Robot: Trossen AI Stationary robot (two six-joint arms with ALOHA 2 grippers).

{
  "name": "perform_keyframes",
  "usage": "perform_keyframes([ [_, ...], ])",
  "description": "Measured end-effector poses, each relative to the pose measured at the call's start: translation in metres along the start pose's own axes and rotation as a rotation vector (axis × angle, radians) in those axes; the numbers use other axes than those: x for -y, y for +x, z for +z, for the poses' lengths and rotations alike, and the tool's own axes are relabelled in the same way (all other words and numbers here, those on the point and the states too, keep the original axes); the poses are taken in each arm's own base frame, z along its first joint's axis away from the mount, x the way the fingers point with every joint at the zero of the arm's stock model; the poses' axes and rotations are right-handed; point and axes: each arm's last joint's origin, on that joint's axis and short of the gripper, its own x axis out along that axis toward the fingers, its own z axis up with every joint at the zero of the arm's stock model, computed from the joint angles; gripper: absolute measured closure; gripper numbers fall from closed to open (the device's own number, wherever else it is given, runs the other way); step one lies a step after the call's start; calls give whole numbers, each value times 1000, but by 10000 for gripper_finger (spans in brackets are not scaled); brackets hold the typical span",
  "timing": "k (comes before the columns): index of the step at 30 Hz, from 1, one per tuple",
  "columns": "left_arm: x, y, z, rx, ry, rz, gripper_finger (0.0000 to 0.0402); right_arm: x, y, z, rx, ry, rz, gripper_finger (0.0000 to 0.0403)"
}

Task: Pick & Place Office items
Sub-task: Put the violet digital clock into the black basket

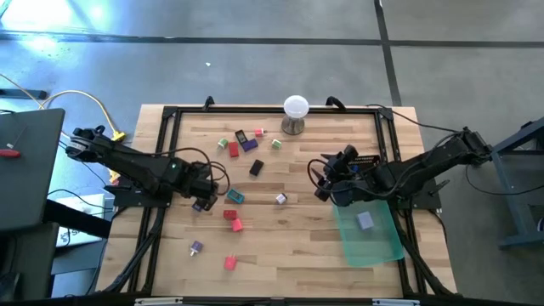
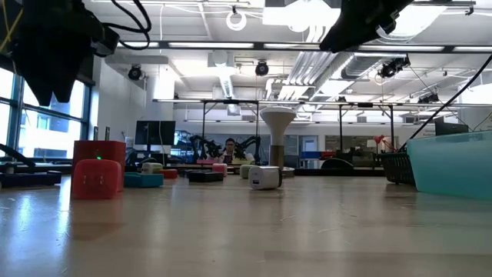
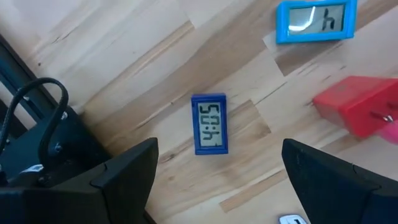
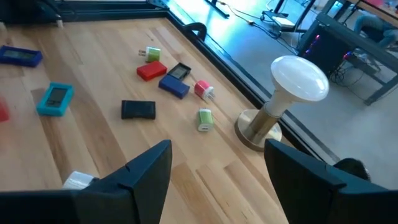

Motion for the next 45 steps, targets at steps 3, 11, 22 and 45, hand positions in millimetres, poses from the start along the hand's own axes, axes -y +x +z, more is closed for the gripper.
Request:
perform_keyframes([
  [3,1,0,-2,13,41,2,69,-1,0,1,-1,13,25,158],
  [11,0,2,-4,53,-27,21,69,-8,4,-2,-37,6,88,158],
  [22,-2,20,-11,5,-110,20,69,-25,15,-2,-8,-87,128,158],
  [45,-9,69,-24,-45,-33,-17,69,-34,14,6,55,-97,209,158],
])
